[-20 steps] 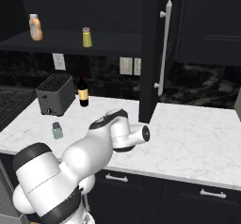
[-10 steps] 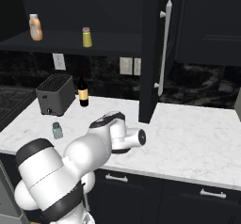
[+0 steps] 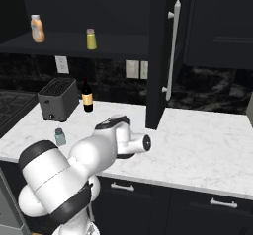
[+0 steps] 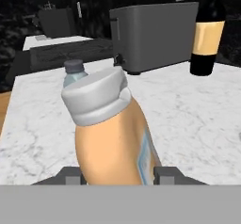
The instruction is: Put the shaker and condiment bottle from the counter next to their counterparts in the cabinet.
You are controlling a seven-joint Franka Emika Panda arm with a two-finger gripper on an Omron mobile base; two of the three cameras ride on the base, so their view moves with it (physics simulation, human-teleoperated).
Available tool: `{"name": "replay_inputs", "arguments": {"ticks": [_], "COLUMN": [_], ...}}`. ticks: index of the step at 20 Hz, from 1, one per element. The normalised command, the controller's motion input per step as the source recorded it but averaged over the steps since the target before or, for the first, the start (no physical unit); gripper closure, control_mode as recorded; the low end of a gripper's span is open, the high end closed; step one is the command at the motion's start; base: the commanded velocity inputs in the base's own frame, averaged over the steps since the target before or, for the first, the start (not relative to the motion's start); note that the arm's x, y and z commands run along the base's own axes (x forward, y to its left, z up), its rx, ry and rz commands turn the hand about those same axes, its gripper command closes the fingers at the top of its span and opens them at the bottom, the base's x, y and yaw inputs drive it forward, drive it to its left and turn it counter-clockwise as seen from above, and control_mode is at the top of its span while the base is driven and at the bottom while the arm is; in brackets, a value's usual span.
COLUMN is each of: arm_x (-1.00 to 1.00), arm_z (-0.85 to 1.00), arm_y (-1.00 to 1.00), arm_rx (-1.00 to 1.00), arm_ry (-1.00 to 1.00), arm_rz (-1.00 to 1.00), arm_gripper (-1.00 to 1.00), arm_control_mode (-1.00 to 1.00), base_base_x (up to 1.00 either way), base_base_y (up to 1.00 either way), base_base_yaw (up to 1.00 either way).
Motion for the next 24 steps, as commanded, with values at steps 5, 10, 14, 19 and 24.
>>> {"name": "replay_inputs", "arguments": {"ticks": [5,10,14,19,24], "arm_x": [0.0,-0.02,-0.06,-0.19,-0.32], "arm_z": [0.4,0.63,0.39,0.31,0.57], "arm_y": [0.12,0.0,0.0,0.0,0.08], "arm_rx": [0.0,0.0,0.0,0.0,0.08], "arm_ry": [-0.02,0.02,0.07,0.0,0.0], "arm_rz": [-0.1,-0.2,-0.24,-0.18,-0.06], "arm_gripper": [1.0,1.0,1.0,1.0,1.0], "arm_control_mode": [-1.0,-1.0,-1.0,-1.0,-1.0], "base_base_x": [0.0,0.0,0.0,0.0,0.0], "base_base_y": [0.0,0.0,0.0,0.0,0.0], "base_base_yaw": [0.0,0.0,0.0,0.0,0.0]}}
